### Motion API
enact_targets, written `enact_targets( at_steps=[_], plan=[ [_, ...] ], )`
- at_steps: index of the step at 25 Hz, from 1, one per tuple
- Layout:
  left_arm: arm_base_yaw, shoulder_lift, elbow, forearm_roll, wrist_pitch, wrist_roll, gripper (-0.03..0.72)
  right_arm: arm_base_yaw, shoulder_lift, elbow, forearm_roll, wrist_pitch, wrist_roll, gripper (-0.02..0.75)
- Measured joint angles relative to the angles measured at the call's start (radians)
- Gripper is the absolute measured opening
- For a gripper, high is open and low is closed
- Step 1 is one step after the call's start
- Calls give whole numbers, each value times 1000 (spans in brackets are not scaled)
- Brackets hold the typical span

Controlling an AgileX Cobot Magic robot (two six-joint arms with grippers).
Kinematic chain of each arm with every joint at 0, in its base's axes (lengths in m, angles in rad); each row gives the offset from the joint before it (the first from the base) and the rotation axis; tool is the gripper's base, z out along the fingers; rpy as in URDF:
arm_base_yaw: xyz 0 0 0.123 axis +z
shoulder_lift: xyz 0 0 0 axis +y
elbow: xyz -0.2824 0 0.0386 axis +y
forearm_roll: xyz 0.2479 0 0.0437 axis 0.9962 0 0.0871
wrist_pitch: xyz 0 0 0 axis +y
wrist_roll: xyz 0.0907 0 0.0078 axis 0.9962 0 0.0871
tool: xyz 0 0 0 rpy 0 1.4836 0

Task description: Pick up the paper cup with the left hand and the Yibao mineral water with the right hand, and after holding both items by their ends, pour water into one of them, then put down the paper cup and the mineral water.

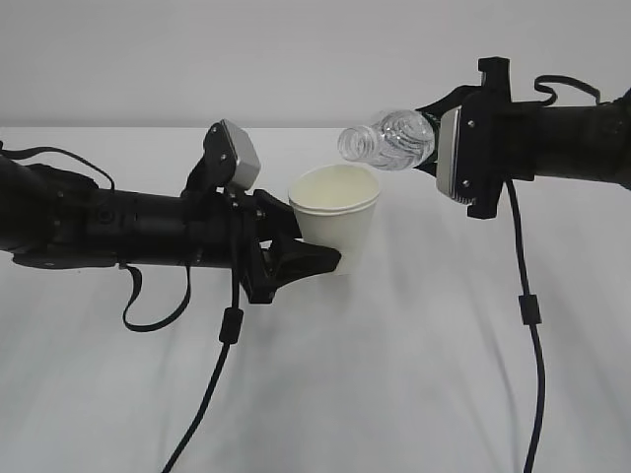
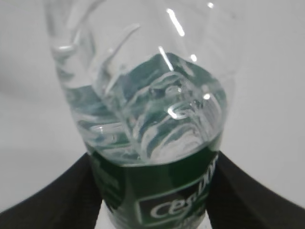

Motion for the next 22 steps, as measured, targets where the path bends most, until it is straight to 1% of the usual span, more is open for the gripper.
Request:
enact_targets(
  at_steps=[22],
  plan=[
    [0, 0, 0, 16, 0, -11, 397, 0, 0, 0, 2, 0, -99, 456]
  ],
)
